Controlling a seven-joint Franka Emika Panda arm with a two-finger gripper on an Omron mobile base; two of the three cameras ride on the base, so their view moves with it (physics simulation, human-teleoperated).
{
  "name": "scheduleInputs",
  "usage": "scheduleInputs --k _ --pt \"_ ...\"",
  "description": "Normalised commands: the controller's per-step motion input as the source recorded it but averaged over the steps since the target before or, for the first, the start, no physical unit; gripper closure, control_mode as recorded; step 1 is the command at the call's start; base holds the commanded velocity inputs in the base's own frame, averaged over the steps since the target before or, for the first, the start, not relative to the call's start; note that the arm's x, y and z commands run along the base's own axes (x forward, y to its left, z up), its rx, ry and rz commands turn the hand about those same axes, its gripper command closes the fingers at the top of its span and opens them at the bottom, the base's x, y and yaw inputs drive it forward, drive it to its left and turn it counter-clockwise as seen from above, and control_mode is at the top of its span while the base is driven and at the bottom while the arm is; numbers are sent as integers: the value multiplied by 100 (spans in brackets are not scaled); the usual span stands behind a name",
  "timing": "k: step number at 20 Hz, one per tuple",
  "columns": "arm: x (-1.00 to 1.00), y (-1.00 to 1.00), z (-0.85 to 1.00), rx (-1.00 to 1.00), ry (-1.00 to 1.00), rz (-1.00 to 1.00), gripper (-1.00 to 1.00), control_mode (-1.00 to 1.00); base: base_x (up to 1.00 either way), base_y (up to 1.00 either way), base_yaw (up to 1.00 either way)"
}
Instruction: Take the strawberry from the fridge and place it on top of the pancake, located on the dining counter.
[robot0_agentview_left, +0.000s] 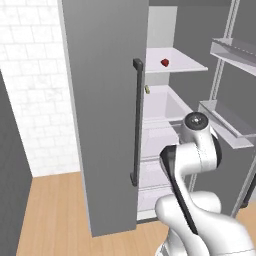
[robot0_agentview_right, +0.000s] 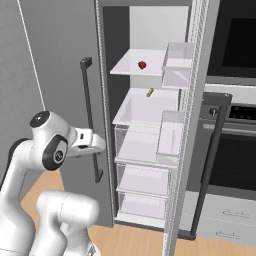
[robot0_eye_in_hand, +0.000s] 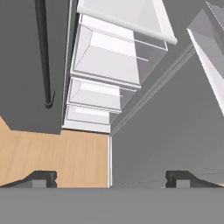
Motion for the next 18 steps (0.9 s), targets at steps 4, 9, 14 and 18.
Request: scheduleInputs --k 4,9,14,18 --pt "7 4 -3 0 0 0 -100 100 8 0 0" --pt "0 0 0 0 0 0 -100 100 62 -48 0" --pt "0 0 0 0 0 0 -100 100 52 -50 0" --pt "0 0 0 0 0 0 -100 100 39 2 -3"
